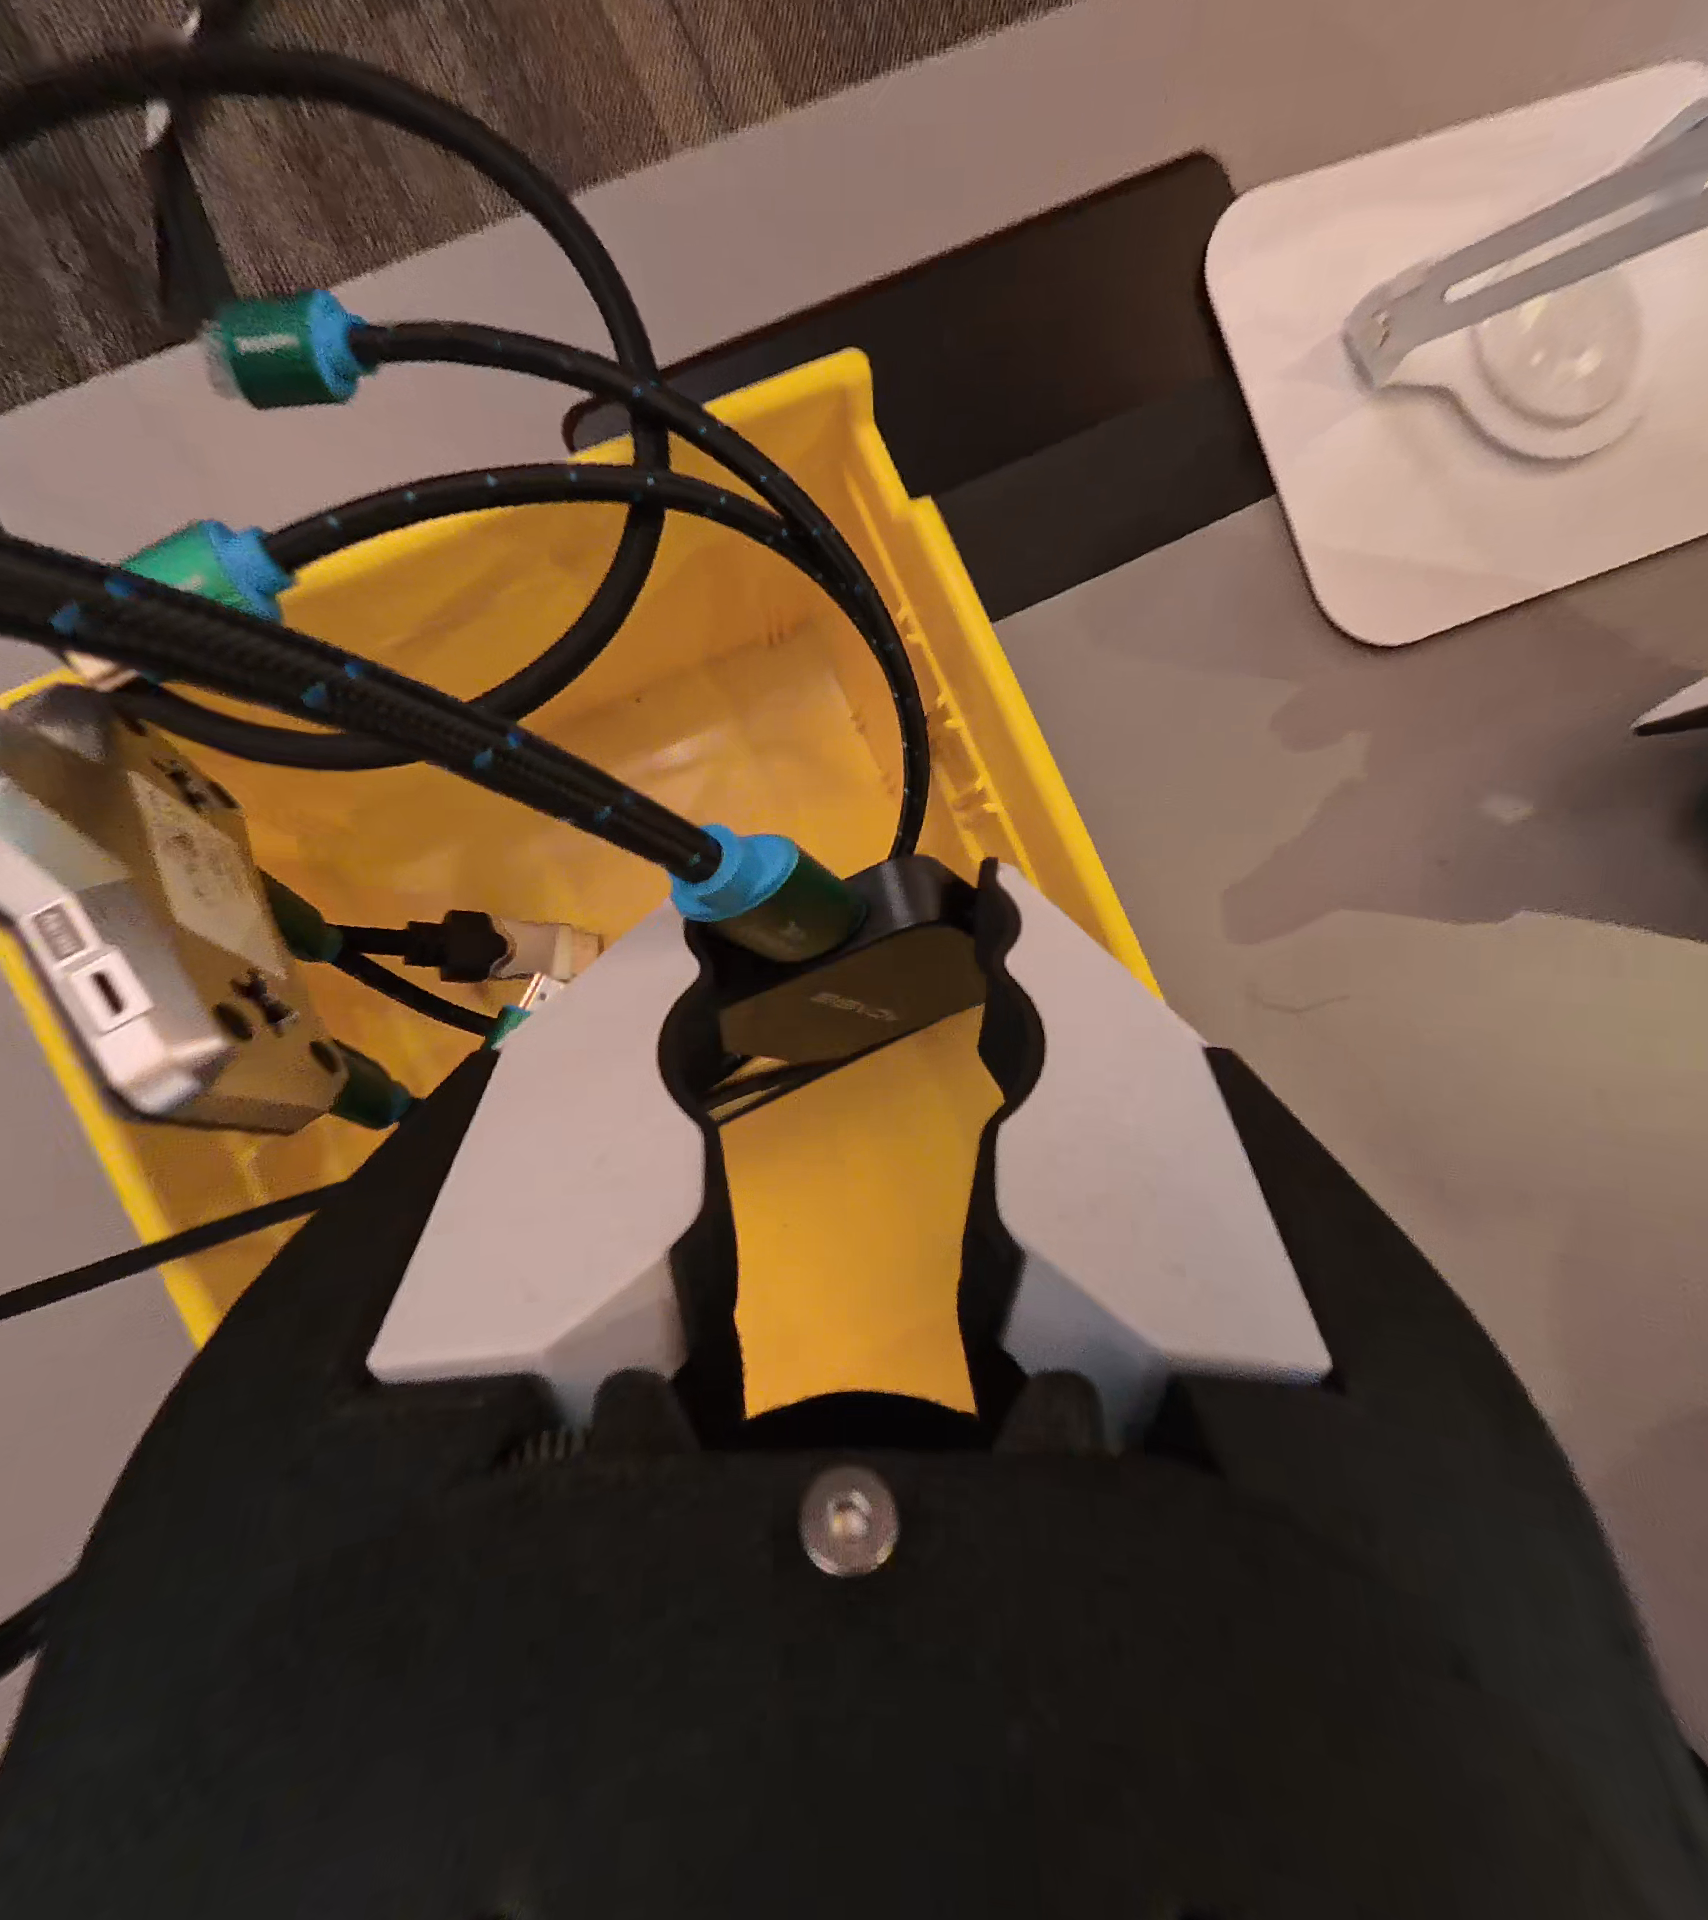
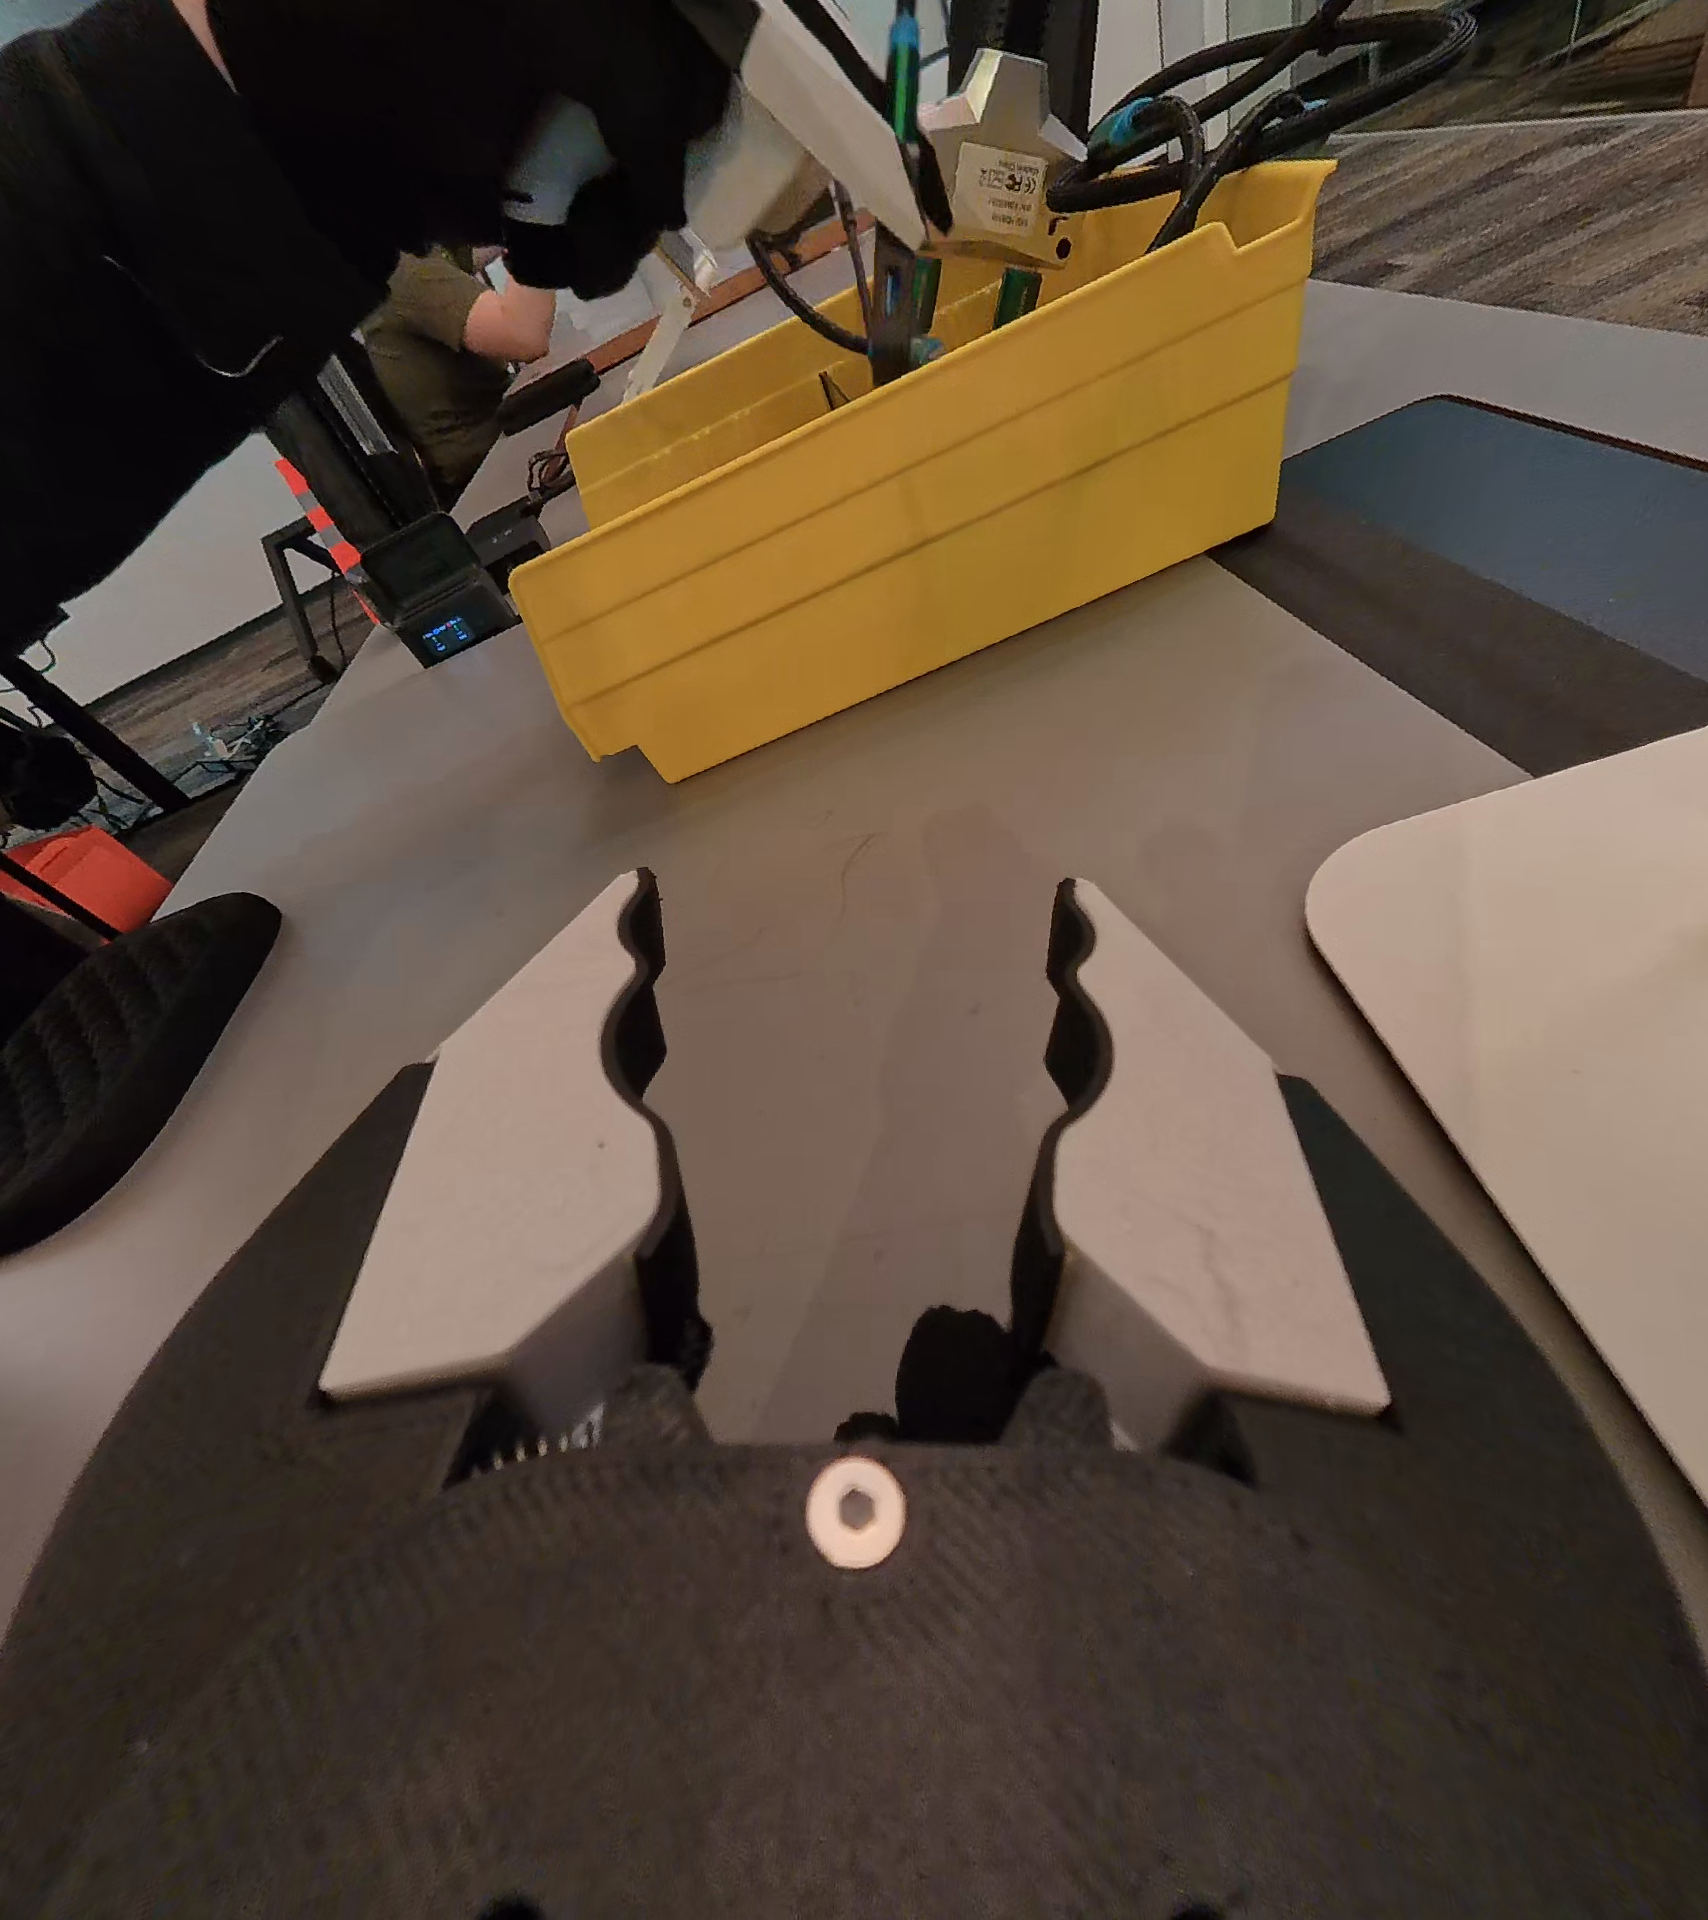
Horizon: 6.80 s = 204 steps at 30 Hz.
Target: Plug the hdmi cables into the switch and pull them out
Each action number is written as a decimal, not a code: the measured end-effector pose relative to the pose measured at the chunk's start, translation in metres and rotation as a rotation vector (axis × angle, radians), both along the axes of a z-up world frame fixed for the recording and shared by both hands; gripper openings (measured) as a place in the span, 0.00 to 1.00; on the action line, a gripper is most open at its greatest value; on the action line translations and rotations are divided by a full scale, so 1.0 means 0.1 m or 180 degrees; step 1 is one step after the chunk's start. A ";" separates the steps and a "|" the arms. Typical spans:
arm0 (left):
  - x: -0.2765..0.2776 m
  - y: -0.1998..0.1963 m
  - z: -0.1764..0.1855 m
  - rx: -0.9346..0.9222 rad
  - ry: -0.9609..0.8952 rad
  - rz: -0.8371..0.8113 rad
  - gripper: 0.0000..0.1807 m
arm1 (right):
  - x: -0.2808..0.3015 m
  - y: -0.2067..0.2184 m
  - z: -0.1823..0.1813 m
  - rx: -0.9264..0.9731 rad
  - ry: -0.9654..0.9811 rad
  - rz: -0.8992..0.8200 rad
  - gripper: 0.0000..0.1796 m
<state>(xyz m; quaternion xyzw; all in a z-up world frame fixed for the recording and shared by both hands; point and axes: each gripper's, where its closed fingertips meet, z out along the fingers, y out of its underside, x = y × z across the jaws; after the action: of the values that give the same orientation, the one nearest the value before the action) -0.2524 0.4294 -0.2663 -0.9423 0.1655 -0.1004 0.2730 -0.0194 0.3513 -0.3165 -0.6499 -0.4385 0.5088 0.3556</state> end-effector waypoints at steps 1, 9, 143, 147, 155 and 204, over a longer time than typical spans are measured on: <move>-0.01 -0.01 0.06 0.0062 -0.0026 0.0003 0.25 | 0.00 0.00 0.00 0.0000 -0.0001 0.0001 0.41; -0.09 -0.10 0.66 0.0637 -0.0240 0.0055 0.25 | 0.00 0.00 0.00 -0.0003 0.0001 -0.0001 0.41; 2.25 -0.85 0.08 0.2051 0.1442 -0.1094 0.46 | 0.01 -0.34 0.99 -0.0943 0.1240 0.0270 0.07; 2.24 -0.87 0.11 0.1978 0.1484 -0.1203 0.46 | 0.02 -0.33 1.02 -0.0817 0.1154 0.0282 0.16; 2.33 -0.95 0.10 0.1716 0.1038 -0.1399 0.45 | 0.16 -0.33 1.07 -0.0325 0.1044 0.0411 0.20; 2.76 -1.79 0.18 0.0732 -0.0353 -0.2812 0.43 | 0.52 -1.11 1.17 0.1390 0.0817 0.1582 0.12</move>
<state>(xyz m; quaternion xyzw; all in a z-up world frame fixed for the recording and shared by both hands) 0.0236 0.2504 -0.2487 -0.7383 0.5465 -0.2384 0.3153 0.0321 0.2403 -0.1991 -0.3627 -0.6334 0.5516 0.4037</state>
